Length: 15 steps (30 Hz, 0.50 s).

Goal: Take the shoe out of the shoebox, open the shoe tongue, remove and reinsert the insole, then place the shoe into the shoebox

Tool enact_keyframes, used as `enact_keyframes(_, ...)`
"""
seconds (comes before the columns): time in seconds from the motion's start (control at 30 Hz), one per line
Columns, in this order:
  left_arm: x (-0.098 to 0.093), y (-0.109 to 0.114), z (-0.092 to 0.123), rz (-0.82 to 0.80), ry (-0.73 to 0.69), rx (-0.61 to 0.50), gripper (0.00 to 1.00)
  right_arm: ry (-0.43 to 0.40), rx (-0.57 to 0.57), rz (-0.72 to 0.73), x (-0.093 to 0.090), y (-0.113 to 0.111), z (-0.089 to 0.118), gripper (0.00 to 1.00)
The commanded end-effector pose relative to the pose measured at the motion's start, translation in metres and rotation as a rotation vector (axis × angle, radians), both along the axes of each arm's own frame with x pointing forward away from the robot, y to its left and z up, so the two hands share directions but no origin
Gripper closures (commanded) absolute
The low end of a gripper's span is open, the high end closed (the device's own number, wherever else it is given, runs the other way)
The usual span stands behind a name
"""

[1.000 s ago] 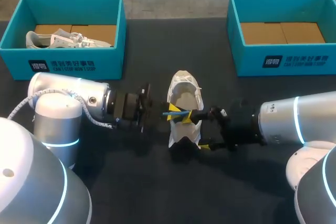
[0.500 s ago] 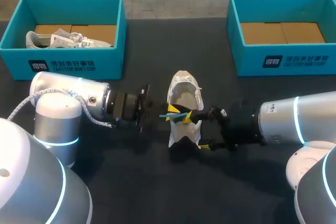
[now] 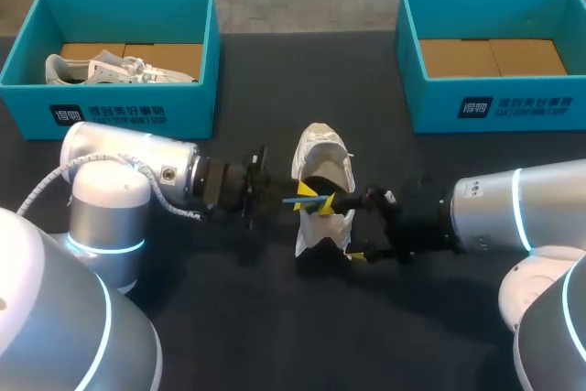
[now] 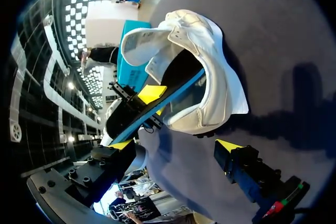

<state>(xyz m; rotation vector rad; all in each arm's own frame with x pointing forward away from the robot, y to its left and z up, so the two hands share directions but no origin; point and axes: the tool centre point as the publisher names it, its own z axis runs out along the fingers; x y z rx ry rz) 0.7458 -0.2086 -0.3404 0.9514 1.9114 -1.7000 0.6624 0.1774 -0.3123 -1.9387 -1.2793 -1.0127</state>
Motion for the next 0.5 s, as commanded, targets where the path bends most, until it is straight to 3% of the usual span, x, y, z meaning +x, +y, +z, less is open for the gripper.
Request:
enact_keyframes(0.03,0.0005,-0.003,-0.0026,0.016,0.01,-0.005,1.0,0.001,-0.009,-0.005,-0.001,0.0032,0.0011,0.0)
enact_keyframes(0.5,-0.0021,-0.0065,0.0003,0.092,0.033,0.023,1.0,0.001,-0.009,-0.005,-0.001,0.0032,0.0011,0.0)
